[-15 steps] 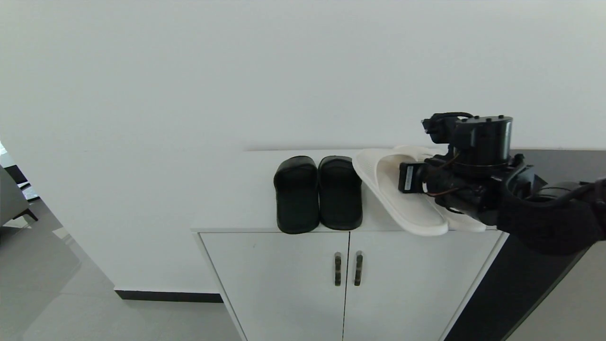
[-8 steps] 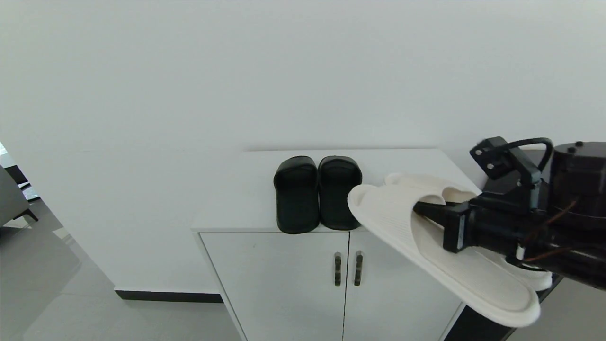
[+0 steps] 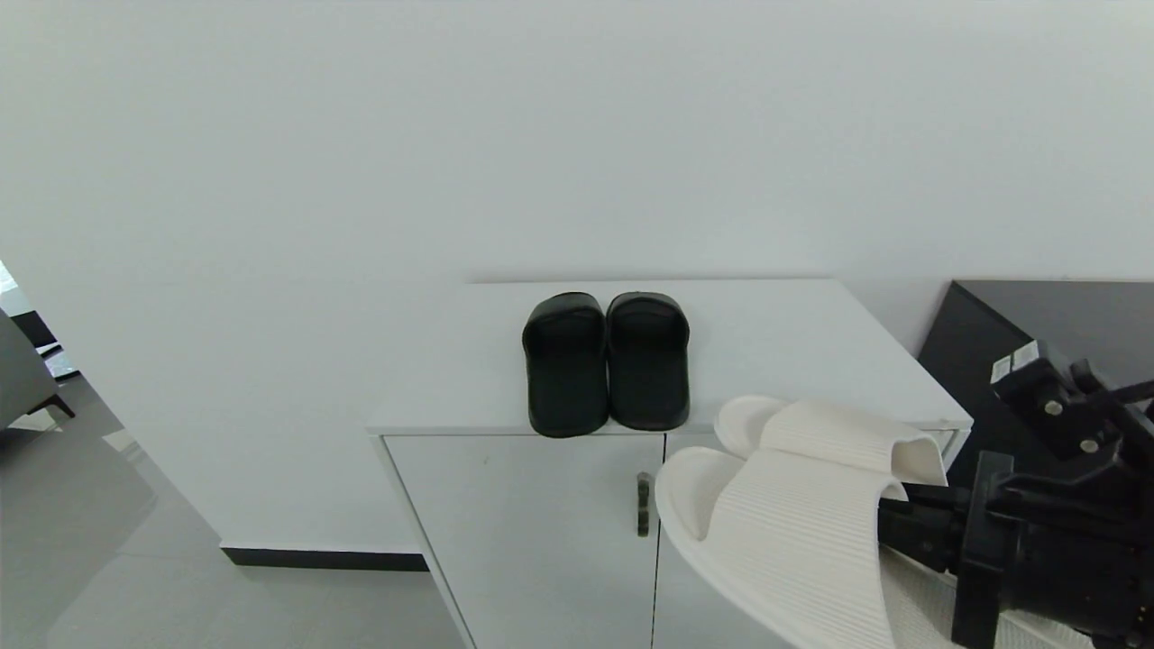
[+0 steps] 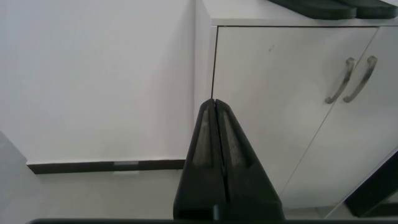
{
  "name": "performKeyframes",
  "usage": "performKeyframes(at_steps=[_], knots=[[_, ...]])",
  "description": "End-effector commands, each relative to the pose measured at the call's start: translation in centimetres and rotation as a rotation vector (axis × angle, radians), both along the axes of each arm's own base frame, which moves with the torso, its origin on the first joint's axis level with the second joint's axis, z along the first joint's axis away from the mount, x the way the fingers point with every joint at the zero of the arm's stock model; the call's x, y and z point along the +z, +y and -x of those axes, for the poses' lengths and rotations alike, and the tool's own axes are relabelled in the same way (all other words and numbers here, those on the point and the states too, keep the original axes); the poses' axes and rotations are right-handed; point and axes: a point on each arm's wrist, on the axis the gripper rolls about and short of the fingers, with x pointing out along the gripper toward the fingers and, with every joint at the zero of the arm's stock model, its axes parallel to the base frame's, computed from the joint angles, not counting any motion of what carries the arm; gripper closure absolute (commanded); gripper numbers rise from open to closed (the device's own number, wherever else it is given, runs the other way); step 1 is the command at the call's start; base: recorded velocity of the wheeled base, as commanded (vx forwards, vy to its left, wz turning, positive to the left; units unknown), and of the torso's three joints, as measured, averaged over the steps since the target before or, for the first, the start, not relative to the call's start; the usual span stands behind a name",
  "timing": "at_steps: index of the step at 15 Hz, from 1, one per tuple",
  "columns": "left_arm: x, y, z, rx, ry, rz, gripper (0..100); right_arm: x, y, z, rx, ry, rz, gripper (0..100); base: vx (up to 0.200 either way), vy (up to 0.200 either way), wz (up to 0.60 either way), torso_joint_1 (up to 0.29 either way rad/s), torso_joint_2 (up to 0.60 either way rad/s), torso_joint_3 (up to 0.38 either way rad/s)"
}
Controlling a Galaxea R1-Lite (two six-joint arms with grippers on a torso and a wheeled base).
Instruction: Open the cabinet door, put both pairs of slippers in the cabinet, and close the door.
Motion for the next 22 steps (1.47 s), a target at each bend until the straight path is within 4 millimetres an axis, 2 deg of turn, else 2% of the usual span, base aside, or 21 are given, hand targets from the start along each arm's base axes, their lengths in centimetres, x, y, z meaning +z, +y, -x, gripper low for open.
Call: performKeyframes(at_steps=[1,4,7,10,15,22], knots=[[0.0,0.0,0.0,0.000,0.000,0.000,100,-0.1,-0.3,0.4,0.010,-0.001,-0.003,100,-0.200,0.000,0.00,0.002,0.00,-0.002],[0.0,0.0,0.0,0.000,0.000,-0.003,100,-0.4,-0.4,0.7,0.049,0.010,-0.004,100,-0.200,0.000,0.00,-0.007,0.00,0.005],[0.0,0.0,0.0,0.000,0.000,-0.003,100,-0.5,-0.4,0.7,0.051,0.011,0.000,100,0.000,0.000,0.00,0.000,0.00,0.000],[0.0,0.0,0.0,0.000,0.000,-0.007,100,-1.2,-0.6,0.5,0.051,0.034,0.019,100,0.000,-0.200,0.00,0.004,-0.01,0.004],[0.0,0.0,0.0,-0.001,-0.001,-0.007,100,-1.3,-0.7,0.5,0.054,0.035,0.019,100,0.000,-0.200,0.00,0.006,0.00,0.001],[0.0,0.0,0.0,-0.001,0.000,-0.006,100,-1.7,-0.8,0.6,0.072,0.037,0.037,100,0.000,0.000,0.00,-0.022,0.05,0.028]])
